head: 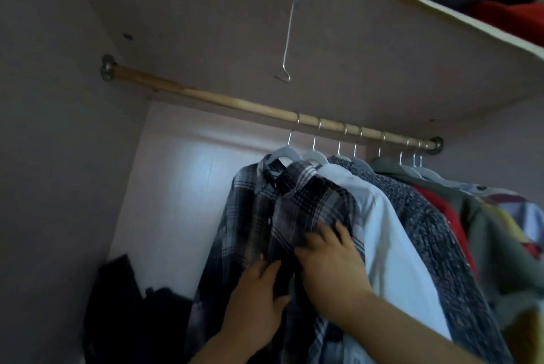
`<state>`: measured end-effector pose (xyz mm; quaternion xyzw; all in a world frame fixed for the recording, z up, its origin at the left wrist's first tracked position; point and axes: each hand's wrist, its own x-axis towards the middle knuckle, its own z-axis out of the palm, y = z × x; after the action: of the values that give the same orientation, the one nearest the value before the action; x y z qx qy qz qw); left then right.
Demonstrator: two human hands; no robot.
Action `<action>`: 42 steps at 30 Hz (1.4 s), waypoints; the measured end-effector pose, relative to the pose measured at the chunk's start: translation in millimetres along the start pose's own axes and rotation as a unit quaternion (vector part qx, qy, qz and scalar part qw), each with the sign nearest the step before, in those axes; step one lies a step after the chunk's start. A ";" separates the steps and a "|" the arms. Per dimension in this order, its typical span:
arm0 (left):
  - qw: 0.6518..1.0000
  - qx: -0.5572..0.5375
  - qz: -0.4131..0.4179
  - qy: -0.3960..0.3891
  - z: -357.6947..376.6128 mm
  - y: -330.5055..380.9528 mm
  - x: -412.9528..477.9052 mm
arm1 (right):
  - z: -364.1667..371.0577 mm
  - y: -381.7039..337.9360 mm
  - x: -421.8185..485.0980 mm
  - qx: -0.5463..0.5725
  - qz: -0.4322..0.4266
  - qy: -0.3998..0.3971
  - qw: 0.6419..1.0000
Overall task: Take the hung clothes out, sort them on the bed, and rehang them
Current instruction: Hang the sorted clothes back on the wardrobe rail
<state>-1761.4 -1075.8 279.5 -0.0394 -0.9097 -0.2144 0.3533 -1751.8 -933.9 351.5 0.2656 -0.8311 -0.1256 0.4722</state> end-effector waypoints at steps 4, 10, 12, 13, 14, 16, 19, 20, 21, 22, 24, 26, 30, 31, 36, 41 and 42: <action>0.998 0.017 -0.004 -0.063 20.2 14.8 -43.9 | 38.3 -30.0 -96.5 0.108 0.001 -0.040 0.993; 0.985 0.044 -0.039 -0.163 32.0 46.0 -148.8 | 55.8 -67.8 -255.1 0.196 0.019 -0.076 0.977; 0.981 0.057 -0.042 -0.178 37.0 62.3 -188.5 | 39.6 -67.4 -307.9 0.199 0.025 -0.063 0.978; 0.979 0.062 -0.042 -0.189 39.8 72.2 -209.2 | 28.2 -63.7 -332.3 0.196 0.027 -0.078 0.977; 0.976 0.067 -0.040 -0.202 42.9 83.1 -230.6 | 8.6 -57.6 -356.9 0.188 0.038 -0.124 0.974; 0.969 0.065 -0.031 -0.236 51.4 106.9 -277.4 | -16.5 -45.0 -403.4 0.169 0.074 -0.216 0.959; 0.957 0.053 -0.001 -0.285 63.7 148.6 -355.7 | -55.9 -34.3 -485.8 0.184 0.169 -0.318 0.915; 0.952 0.044 0.008 -0.303 65.7 163.8 -380.3 | -78.3 -31.7 -507.4 0.168 0.174 -0.348 0.906; 0.945 0.038 0.016 -0.325 69.3 177.7 -403.0 | -99.4 -28.1 -527.1 0.165 0.171 -0.375 0.896; 0.936 0.031 0.023 -0.349 72.1 192.1 -423.3 | -122.3 -23.3 -544.1 0.168 0.174 -0.392 0.888; 0.915 0.012 0.047 -0.400 76.1 221.8 -458.5 | -155.9 -14.8 -582.1 0.181 0.203 -0.412 0.869; 0.901 0.020 0.087 -0.425 75.6 254.1 -486.7 | -184.2 -7.8 -616.8 0.188 0.252 -0.429 0.846; 0.882 0.024 0.168 -0.440 65.4 317.1 -530.1 | -245.7 2.1 -672.7 0.155 0.332 -0.437 0.821; 0.875 0.022 0.186 -0.446 63.8 329.6 -539.4 | -260.8 2.7 -685.1 0.146 0.353 -0.437 0.814; 0.828 0.018 0.338 -0.447 42.9 400.1 -597.0 | -358.6 -12.7 -757.1 0.079 0.480 -0.427 0.762; 0.750 -0.051 0.472 -0.460 10.3 461.7 -690.0 | -479.7 -62.4 -832.7 -0.002 0.613 -0.431 0.662; 0.728 -0.062 0.497 -0.469 0.6 472.5 -713.9 | -506.9 -78.4 -848.3 -0.015 0.636 -0.435 0.637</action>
<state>-1122.8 -591.1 -20.7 -0.6030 -0.7949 -0.0183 -0.0654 -944.6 -502.4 -29.0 -0.4208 -0.9021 0.0926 0.0236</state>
